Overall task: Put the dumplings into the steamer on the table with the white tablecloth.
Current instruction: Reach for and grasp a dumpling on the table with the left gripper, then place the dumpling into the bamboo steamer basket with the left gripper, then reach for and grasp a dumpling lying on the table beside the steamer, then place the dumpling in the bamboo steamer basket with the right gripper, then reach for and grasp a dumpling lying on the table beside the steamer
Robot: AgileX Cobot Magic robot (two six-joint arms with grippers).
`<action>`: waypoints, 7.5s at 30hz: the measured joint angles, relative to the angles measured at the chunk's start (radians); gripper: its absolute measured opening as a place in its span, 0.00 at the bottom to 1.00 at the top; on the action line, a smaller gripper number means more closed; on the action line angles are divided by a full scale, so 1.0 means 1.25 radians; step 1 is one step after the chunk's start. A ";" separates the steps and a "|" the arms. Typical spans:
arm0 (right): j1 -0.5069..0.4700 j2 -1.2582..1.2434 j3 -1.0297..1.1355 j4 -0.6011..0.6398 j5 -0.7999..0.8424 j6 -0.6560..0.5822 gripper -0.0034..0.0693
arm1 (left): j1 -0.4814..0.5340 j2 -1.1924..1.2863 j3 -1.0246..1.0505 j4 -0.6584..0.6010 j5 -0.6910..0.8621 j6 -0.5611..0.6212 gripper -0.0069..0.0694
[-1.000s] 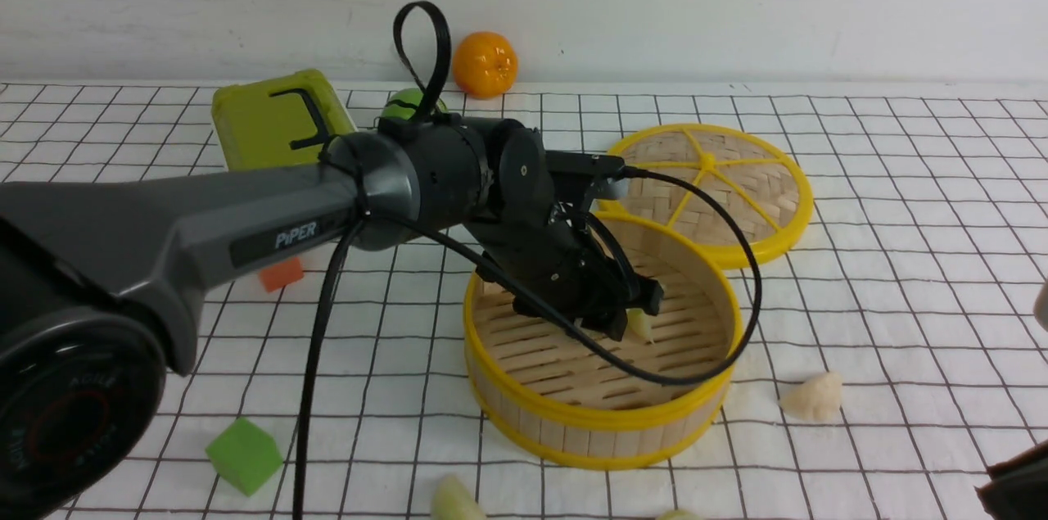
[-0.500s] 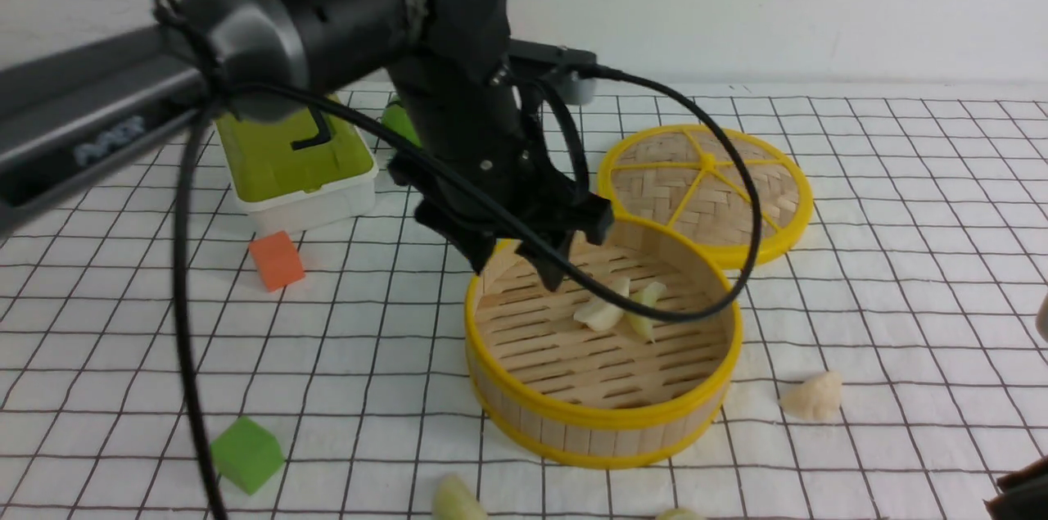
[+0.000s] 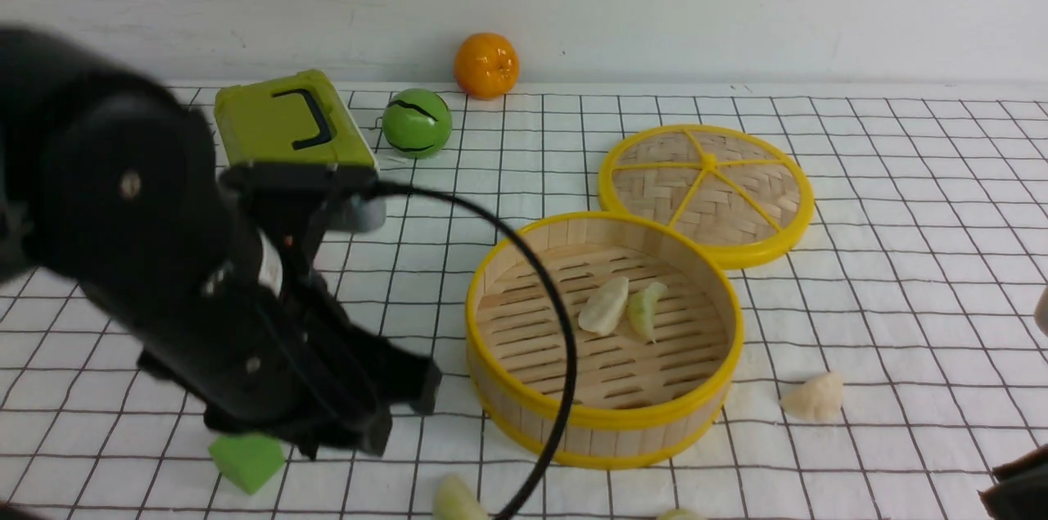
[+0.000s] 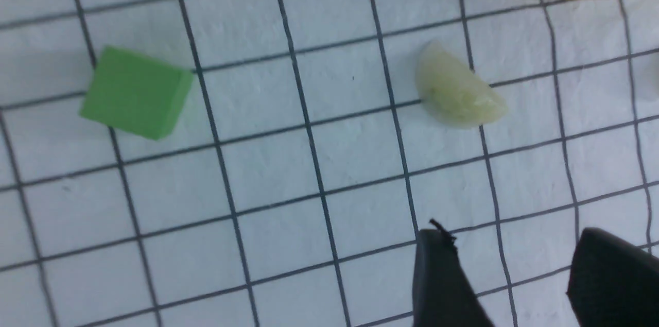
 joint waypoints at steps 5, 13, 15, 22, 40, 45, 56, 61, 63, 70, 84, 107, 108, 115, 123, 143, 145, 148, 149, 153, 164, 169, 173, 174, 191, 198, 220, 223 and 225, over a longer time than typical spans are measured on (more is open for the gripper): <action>0.001 0.000 0.000 0.000 -0.006 0.000 0.22 | -0.001 0.035 0.061 -0.087 -0.072 0.006 0.54; 0.007 0.000 0.000 0.000 -0.010 0.000 0.23 | -0.039 0.180 0.062 -0.081 -0.170 -0.007 0.54; 0.007 0.000 0.000 0.000 -0.004 0.000 0.23 | -0.039 0.222 0.062 -0.061 -0.191 -0.037 0.54; 0.007 0.000 0.000 0.000 -0.003 0.000 0.24 | -0.039 0.263 0.060 -0.060 -0.253 -0.065 0.54; 0.007 0.000 0.000 -0.001 0.000 0.000 0.25 | -0.039 0.350 -0.015 -0.059 -0.256 -0.091 0.54; 0.007 0.000 0.000 0.000 0.001 0.000 0.25 | -0.039 0.355 -0.023 -0.053 -0.249 -0.091 0.44; 0.007 0.000 0.000 0.000 0.001 0.000 0.25 | -0.039 0.284 -0.101 0.014 -0.095 -0.026 0.38; 0.007 0.000 0.000 0.000 -0.003 0.000 0.25 | -0.039 0.240 -0.257 0.028 -0.025 0.025 0.38; 0.007 0.000 0.000 0.000 -0.008 0.000 0.25 | -0.039 0.256 -0.351 0.028 0.002 0.054 0.38; 0.007 0.000 0.000 0.000 -0.005 0.000 0.25 | -0.039 0.434 -0.590 0.085 0.045 0.080 0.38; 0.007 0.000 0.000 0.000 0.022 0.000 0.25 | -0.039 0.661 -0.700 0.139 0.044 0.075 0.38; 0.007 0.044 0.000 0.000 -0.067 -0.205 0.48 | -0.039 0.320 -0.602 0.048 0.228 0.196 0.73; 0.007 0.057 0.000 0.001 -0.067 -0.218 0.49 | -0.039 0.281 -0.565 0.048 0.227 0.197 0.72; 0.007 0.159 0.000 0.071 -0.107 -0.380 0.57 | -0.039 0.031 -0.266 0.025 0.158 0.188 0.64; 0.054 0.287 -0.005 0.153 -0.149 -0.557 0.67 | -0.039 -0.173 0.044 -0.035 0.079 0.185 0.59; 0.182 0.596 -0.022 -0.061 -0.326 -0.420 0.69 | -0.039 -0.272 0.204 -0.054 -0.007 0.209 0.58; 0.182 0.605 -0.023 -0.061 -0.343 -0.419 0.69 | -0.039 -0.272 0.204 -0.055 -0.009 0.211 0.58; 0.182 0.613 -0.024 -0.061 -0.365 -0.419 0.69 | -0.039 -0.272 0.204 -0.055 -0.012 0.213 0.58; 0.182 0.618 -0.024 -0.060 -0.371 -0.419 0.69 | -0.039 -0.272 0.204 -0.055 -0.014 0.213 0.58; 0.182 0.659 -0.027 -0.063 -0.381 -0.419 0.69 | -0.039 -0.272 0.204 -0.057 -0.021 0.215 0.58; 0.182 0.686 -0.061 -0.063 -0.375 -0.381 0.27 | -0.039 -0.272 0.204 -0.057 -0.023 0.215 0.58; 0.182 0.634 -0.138 -0.033 -0.258 -0.373 0.26 | -0.039 -0.272 0.204 -0.055 -0.008 0.215 0.58; 0.182 0.595 -0.218 -0.023 -0.206 -0.340 0.26 | -0.039 -0.272 0.204 -0.055 0.001 0.215 0.58; 0.182 0.589 -0.258 -0.030 -0.201 -0.310 0.26 | -0.039 -0.272 0.204 -0.055 0.001 0.215 0.58; 0.183 0.842 -0.373 -0.137 -0.356 0.051 0.27 | -0.039 -0.272 0.204 -0.055 0.021 0.215 0.58; 0.184 0.813 -0.403 -0.249 -0.300 0.191 0.69 | -0.039 -0.272 0.204 -0.055 0.024 0.215 0.58; -0.112 0.681 -0.172 -0.306 -0.372 0.522 0.82 | -0.039 -0.272 0.204 -0.051 0.017 0.215 0.58; -0.123 0.710 -0.171 -0.249 -0.423 0.523 0.82 | -0.039 -0.272 0.204 -0.051 0.016 0.215 0.58; -0.124 0.727 -0.171 -0.220 -0.446 0.523 0.82 | -0.039 -0.272 0.204 -0.051 0.012 0.215 0.57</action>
